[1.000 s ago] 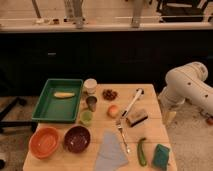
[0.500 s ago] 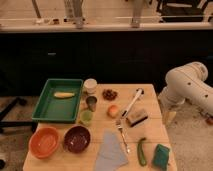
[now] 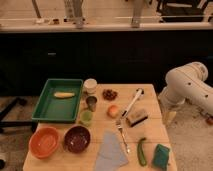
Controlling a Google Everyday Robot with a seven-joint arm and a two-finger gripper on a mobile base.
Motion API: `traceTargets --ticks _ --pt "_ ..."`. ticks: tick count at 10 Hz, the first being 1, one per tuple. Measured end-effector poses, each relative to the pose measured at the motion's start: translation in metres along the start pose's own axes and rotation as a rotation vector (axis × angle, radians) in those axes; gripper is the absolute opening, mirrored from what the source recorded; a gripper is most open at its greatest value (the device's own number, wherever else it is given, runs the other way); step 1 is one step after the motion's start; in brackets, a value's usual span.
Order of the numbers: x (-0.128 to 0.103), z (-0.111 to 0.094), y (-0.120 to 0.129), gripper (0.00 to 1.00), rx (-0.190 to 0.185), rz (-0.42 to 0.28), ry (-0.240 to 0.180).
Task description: Wipe red bowl with towel
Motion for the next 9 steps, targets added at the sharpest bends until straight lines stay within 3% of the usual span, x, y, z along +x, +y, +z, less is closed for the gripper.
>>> traceTargets --ticks 3,6,8,9 --pt "-0.013 0.000 0.023 0.80 0.019 -0.004 -0.053" --pt "-0.026 0.008 0.041 0.80 0.019 -0.011 -0.071" --pt "-0.037 0.014 0.056 0.80 0.021 -0.018 -0.065" --pt "-0.053 0.025 0.071 0.80 0.021 -0.038 -0.036"
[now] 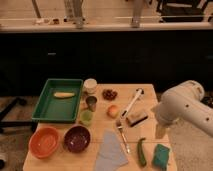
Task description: Wipe red bowl with towel
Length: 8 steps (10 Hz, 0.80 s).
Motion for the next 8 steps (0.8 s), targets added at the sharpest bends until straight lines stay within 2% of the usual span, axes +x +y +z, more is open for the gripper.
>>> traceTargets --ticks 3,5,6,8 --pt "-0.031 0.023 0.021 0.80 -0.003 -0.044 0.042" --pt "-0.054 0.030 0.032 0.80 -0.005 -0.120 0.061" --pt "-0.060 0.030 0.037 0.80 -0.009 -0.160 0.067" --pt "-0.059 0.030 0.038 0.80 -0.010 -0.160 0.070"
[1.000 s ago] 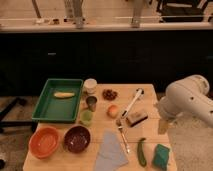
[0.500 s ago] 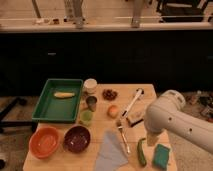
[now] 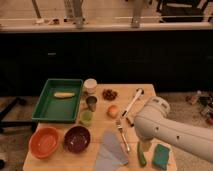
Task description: Wipe red bowl with towel
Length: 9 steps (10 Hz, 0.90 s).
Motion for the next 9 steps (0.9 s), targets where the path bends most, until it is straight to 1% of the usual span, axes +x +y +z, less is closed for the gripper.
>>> traceTargets --ticks 3,4,6,9 --pt "-0.001 0.000 -0.001 0.80 -0.001 0.000 -0.003" --pt "-0.002 0.002 0.001 0.80 -0.009 0.018 -0.003" --pt "-0.026 0.018 0.009 0.80 -0.034 0.068 -0.031" --pt "-0.083 0.036 0.019 0.80 -0.062 0.124 -0.110"
